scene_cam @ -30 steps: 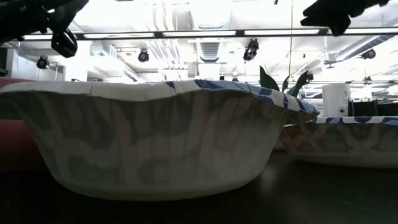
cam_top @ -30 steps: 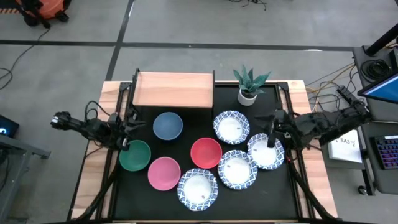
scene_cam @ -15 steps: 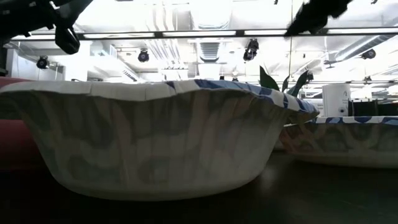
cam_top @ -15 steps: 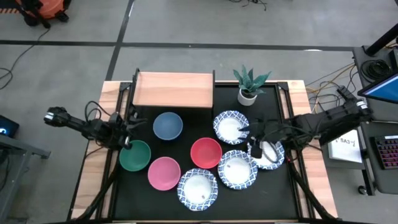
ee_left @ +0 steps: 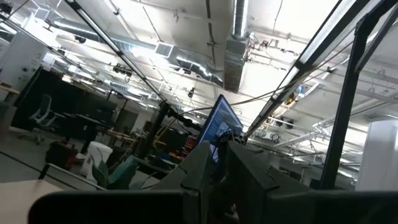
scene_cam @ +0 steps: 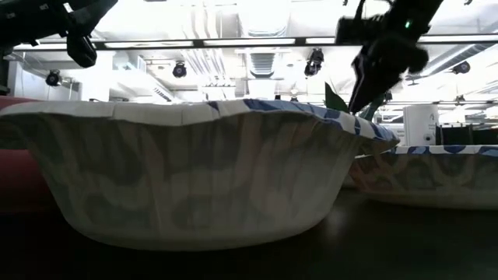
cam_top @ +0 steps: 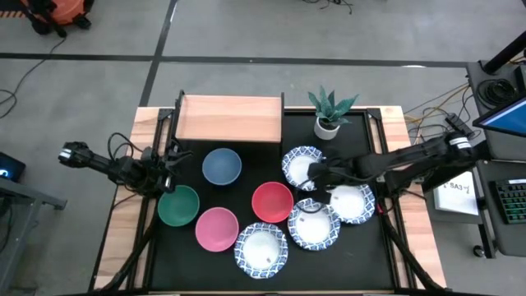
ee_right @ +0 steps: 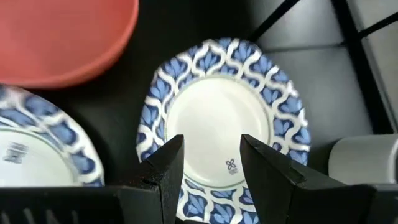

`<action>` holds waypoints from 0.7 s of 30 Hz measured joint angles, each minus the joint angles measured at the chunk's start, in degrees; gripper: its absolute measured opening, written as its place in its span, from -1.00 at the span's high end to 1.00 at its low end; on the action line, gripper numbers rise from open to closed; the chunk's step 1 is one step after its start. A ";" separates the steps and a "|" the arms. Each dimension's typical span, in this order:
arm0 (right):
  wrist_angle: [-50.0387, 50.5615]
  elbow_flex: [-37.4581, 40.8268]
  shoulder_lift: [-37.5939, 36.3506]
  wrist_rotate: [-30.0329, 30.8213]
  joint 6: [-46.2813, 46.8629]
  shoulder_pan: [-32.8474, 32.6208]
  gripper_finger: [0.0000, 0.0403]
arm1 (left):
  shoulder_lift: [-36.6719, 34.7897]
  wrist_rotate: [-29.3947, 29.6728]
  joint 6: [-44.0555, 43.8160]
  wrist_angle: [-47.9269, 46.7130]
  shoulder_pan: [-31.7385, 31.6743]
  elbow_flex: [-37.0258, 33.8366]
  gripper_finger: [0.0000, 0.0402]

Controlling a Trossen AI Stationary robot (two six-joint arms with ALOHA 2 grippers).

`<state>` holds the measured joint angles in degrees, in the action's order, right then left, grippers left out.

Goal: Place and stack bowls onto a shelf
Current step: Put the top white patterned bowl on the shelf

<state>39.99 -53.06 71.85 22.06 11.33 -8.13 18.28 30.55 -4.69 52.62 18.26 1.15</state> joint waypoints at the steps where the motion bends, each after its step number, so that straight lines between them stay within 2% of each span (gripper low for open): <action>1: 0.03 0.00 1.14 -0.05 0.01 0.04 0.26 | 0.00 0.00 0.00 -0.02 0.00 0.00 0.81; 9: 0.00 0.00 6.74 -0.83 2.31 0.04 0.26 | 0.00 0.05 0.00 -0.04 0.00 0.00 0.81; 13: -2.37 0.13 7.47 -8.91 -0.52 0.04 0.26 | 0.00 0.07 0.00 -0.04 0.00 0.00 0.81; 15: -4.79 0.19 7.52 -11.11 -0.70 -0.01 0.26 | 0.00 0.08 0.40 -0.06 0.00 0.00 0.81; 21: -6.91 0.22 7.69 -10.63 0.65 0.04 0.26 | 0.00 0.32 1.35 -0.04 0.00 0.00 0.81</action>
<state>33.08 -52.84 79.54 11.44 11.98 -8.10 18.28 30.86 -3.34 52.58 18.26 1.15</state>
